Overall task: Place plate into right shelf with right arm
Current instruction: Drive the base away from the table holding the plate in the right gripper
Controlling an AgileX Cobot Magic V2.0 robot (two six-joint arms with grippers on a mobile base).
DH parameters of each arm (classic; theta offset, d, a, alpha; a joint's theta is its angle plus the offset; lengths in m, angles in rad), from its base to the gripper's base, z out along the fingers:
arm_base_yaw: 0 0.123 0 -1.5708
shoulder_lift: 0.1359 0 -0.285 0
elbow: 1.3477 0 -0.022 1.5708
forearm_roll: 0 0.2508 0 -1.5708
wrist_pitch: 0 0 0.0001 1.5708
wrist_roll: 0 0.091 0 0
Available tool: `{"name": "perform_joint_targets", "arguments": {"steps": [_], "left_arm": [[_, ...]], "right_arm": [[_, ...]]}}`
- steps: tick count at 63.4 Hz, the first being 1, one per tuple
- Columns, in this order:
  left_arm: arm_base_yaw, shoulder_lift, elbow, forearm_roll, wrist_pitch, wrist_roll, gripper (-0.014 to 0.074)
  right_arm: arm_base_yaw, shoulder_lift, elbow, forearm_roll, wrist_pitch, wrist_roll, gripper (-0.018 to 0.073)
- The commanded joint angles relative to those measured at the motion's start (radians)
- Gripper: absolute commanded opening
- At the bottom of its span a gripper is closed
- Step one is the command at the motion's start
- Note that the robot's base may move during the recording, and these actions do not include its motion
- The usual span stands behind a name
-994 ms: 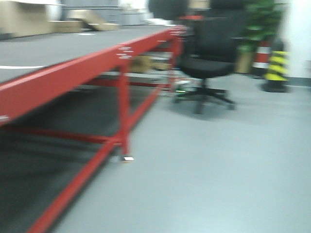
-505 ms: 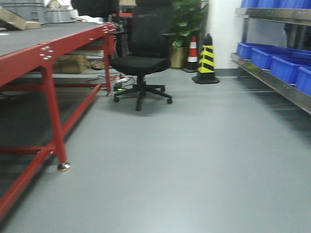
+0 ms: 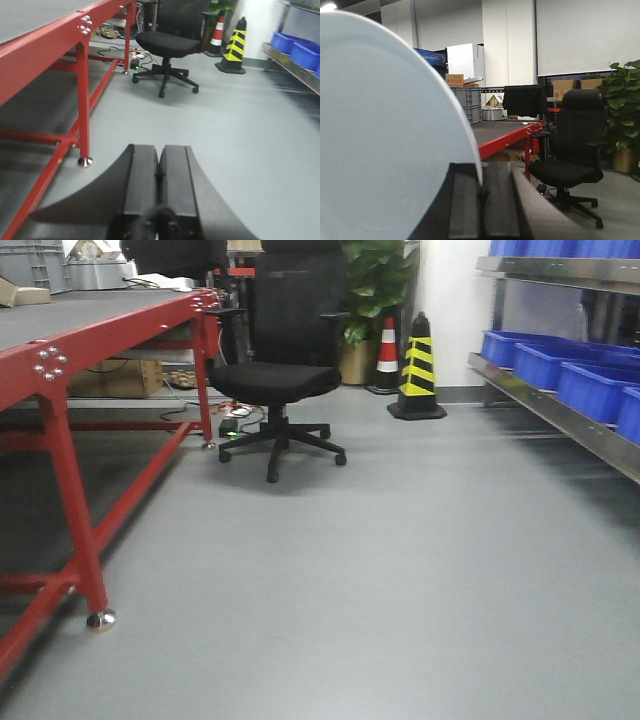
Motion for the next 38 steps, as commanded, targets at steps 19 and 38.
{"name": "perform_joint_targets", "arguments": {"steps": [19, 38], "left_arm": [[-0.002, -0.006, 0.009, 0.000, -0.090, -0.006, -0.0047], [-0.002, -0.006, 0.009, 0.000, -0.090, -0.006, -0.0047]], "right_arm": [[0.000, 0.017, -0.029, -0.008, -0.092, 0.000, 0.0067], [0.000, 0.017, -0.029, -0.008, -0.092, 0.000, 0.0067]]}}
